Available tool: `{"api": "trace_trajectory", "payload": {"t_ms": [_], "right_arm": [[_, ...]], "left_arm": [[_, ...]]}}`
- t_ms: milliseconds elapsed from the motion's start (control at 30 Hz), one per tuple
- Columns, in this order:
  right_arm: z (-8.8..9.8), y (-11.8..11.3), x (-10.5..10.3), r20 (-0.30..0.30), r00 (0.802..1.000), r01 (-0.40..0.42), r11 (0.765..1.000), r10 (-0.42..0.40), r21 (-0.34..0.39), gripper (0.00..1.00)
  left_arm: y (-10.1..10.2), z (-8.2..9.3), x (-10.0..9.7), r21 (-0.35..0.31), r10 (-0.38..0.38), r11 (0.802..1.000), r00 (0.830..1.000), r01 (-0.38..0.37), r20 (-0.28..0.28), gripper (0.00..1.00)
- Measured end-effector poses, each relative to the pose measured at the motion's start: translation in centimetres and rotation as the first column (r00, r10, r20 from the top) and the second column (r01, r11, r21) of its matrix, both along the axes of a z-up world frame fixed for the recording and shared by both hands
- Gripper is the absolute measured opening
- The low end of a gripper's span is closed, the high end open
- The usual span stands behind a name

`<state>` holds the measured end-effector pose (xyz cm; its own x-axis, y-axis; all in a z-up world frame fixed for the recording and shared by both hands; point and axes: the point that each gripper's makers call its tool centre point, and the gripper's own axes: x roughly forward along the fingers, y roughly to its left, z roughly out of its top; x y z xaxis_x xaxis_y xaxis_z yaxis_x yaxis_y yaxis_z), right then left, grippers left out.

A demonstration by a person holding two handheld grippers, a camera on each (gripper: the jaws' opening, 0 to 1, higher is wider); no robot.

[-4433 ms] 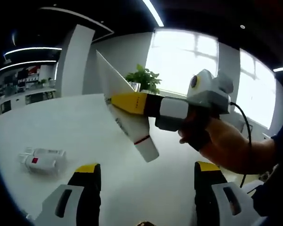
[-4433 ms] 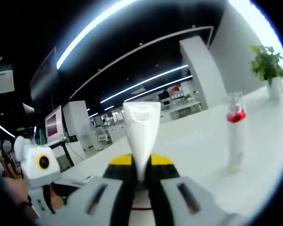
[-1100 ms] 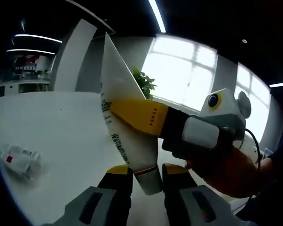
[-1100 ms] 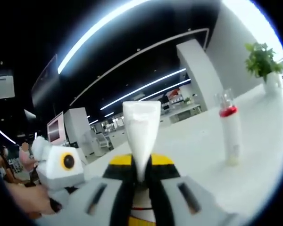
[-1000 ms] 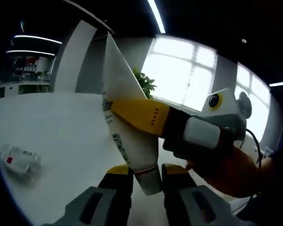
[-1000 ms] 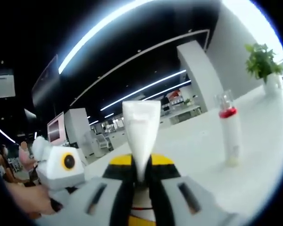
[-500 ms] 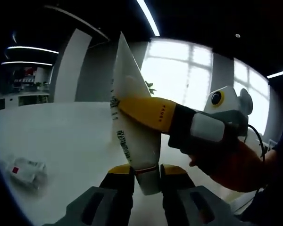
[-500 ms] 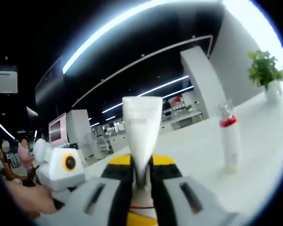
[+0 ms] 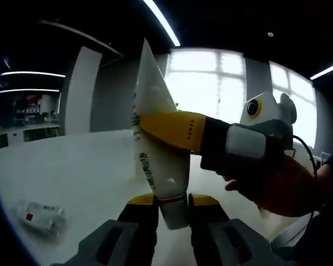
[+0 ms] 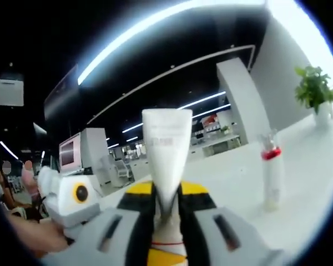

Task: Arrange the skincare products in the storage area until every visible bottle or jar stands upright without overlapping.

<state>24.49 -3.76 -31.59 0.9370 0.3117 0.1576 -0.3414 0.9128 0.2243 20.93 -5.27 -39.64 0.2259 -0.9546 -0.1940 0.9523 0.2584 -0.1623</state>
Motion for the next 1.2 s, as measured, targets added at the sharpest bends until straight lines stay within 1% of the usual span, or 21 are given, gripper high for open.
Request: {"api": "trace_trajectory", "payload": {"t_ms": [100,167,267,400,567,733,1067,1200], "right_arm": [[0.3,0.1,0.1,0.006,1.0,0.001,1.0,-0.001,-0.019,0.17],[0.5,0.0,0.3,0.008,1.0,0.001,1.0,-0.001,-0.019,0.19],[1.0,-0.2,0.6,0.012,1.0,0.008,1.0,-0.008,-0.016,0.24],[1.2,-0.3,1.0,0.004,1.0,0.007,1.0,-0.007,-0.016,0.27],[1.6,-0.6,1.3,-0.006,1.0,0.01,1.0,-0.01,-0.015,0.33],[2.2,-0.9,1.7,-0.007,1.0,0.021,1.0,-0.021,-0.024,0.36],[2.1,-1.4,2.0,-0.022,0.999,0.03,0.999,-0.03,-0.025,0.36],[2.3,-1.4,2.0,-0.005,1.0,0.03,0.999,-0.03,-0.016,0.36]], "left_arm": [[0.0,0.1,-0.1,0.0,-0.001,1.0,1.0,0.001,0.011,0.2],[0.0,0.1,-0.1,0.0,-0.001,1.0,1.0,0.001,0.014,0.19],[-0.2,-0.1,-0.4,0.016,-0.011,1.0,0.999,0.011,0.036,0.19],[-0.3,-0.1,-0.5,0.009,-0.017,1.0,1.0,0.016,0.025,0.19],[-0.3,-0.6,-0.4,0.03,-0.023,0.999,0.999,0.022,0.031,0.18],[-0.3,-0.8,-0.4,0.038,-0.023,0.999,0.999,0.022,0.034,0.18],[-0.4,-1.2,-0.4,0.046,-0.023,0.999,0.999,0.022,0.027,0.18],[-0.3,-1.1,-0.5,0.04,-0.024,0.999,0.999,0.023,0.029,0.18]]}}
